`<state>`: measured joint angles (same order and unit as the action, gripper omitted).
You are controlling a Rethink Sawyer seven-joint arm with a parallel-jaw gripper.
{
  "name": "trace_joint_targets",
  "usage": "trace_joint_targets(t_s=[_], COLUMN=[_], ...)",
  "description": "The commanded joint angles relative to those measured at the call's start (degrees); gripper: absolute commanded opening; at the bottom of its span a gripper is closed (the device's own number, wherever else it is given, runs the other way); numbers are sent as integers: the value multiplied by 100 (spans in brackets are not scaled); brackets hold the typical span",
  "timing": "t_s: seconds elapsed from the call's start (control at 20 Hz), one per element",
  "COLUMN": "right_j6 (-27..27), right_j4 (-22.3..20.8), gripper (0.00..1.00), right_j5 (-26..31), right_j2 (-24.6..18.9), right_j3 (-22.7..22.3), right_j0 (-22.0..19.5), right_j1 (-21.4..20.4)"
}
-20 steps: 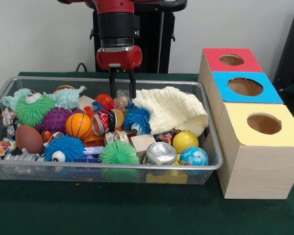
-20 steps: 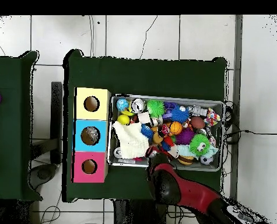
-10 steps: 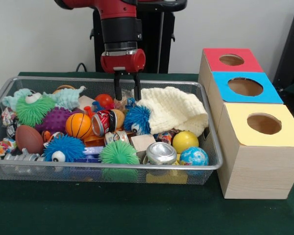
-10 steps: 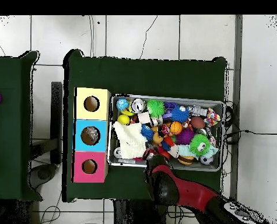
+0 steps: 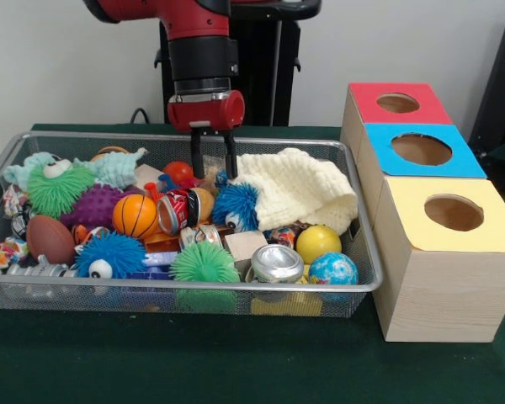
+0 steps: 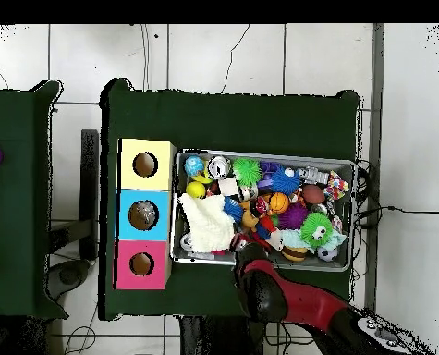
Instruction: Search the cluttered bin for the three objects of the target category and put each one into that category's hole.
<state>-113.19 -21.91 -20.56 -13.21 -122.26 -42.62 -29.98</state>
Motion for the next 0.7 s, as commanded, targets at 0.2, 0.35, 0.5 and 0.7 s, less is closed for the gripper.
trace_joint_targets(t_s=[0.2,0.35,0.5,0.7], right_j6=[-467,-477,-481,-502], right_j4=[-340,-355,-370,-342], gripper=[100,100,100,100], right_j5=[156,186,228,214], right_j2=[-192,-190,-207,-178], right_j3=[813,807,803,795], right_j0=[-146,-155,-169,-120], right_j1=[192,158,130,119])
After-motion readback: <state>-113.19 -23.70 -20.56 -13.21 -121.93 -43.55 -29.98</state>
